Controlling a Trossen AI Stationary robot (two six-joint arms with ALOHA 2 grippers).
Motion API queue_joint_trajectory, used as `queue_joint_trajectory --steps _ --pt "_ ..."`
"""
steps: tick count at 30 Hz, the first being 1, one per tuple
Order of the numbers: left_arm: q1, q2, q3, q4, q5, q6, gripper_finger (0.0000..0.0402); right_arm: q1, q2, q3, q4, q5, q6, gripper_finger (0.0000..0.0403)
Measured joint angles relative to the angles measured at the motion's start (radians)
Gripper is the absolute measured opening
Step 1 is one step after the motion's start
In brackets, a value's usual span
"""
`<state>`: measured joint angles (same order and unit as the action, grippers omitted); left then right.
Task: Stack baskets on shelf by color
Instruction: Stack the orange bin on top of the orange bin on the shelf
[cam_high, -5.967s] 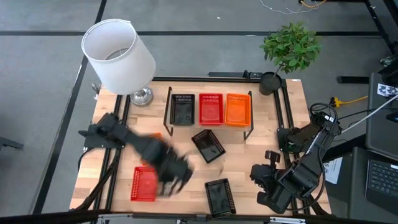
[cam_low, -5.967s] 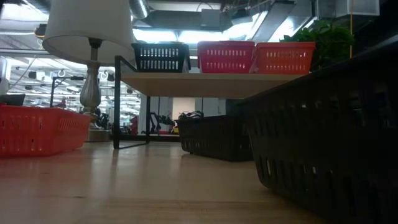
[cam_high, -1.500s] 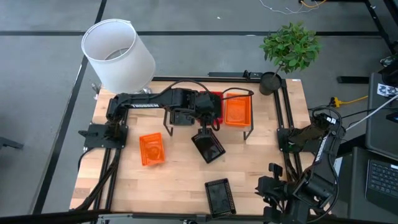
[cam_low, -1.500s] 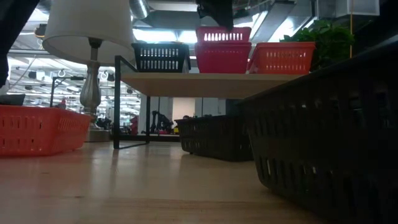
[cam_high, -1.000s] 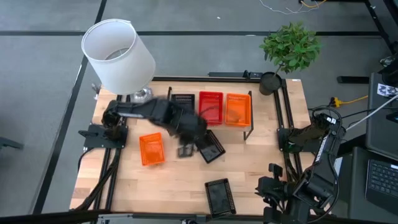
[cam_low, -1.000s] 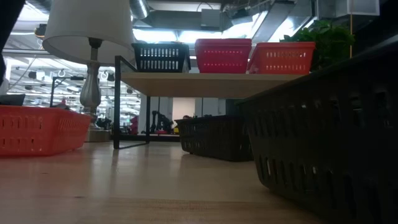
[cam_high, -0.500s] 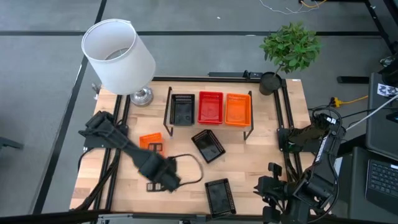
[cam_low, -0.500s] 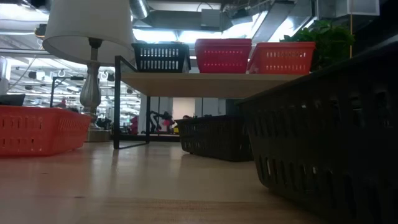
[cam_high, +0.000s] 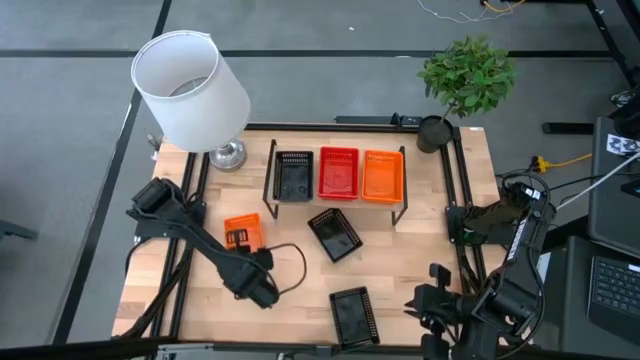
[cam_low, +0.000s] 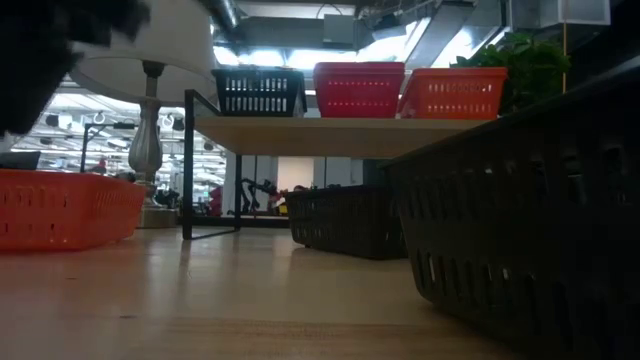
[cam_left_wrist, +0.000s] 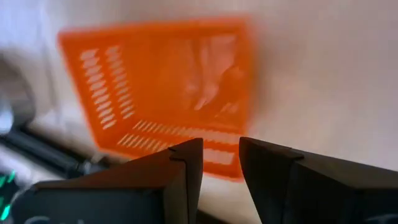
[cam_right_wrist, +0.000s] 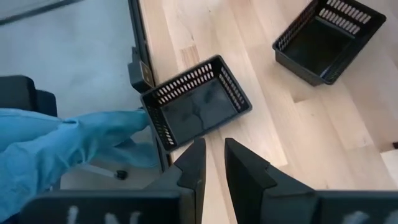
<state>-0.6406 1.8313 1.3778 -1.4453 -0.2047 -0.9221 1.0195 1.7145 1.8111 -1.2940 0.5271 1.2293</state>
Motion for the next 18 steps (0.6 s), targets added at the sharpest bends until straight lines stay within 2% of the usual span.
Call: queue_joint_trajectory --steps 4,8,13,18 --pt "0.042 0.0 -0.112 0.051 -0.002 -0.006 0.0097 0.0 0.0 0.0 0.022 0.003 0.0 0.0059" --pt "0.089 0.001 -0.191 0.21 0.001 0.04 0.0099 0.0 0.0 0.0 0.028 -0.003 0.001 0.0059" --pt "0.129 0.001 -0.15 0.44 -0.003 0.132 0.01 0.0 0.0 0.0 0.031 -0.004 0.001 0.0059" --pt "0.155 0.001 -0.075 0.794 -0.014 0.305 0.01 0.0 0.0 0.0 0.033 -0.004 0.0 0.0059"
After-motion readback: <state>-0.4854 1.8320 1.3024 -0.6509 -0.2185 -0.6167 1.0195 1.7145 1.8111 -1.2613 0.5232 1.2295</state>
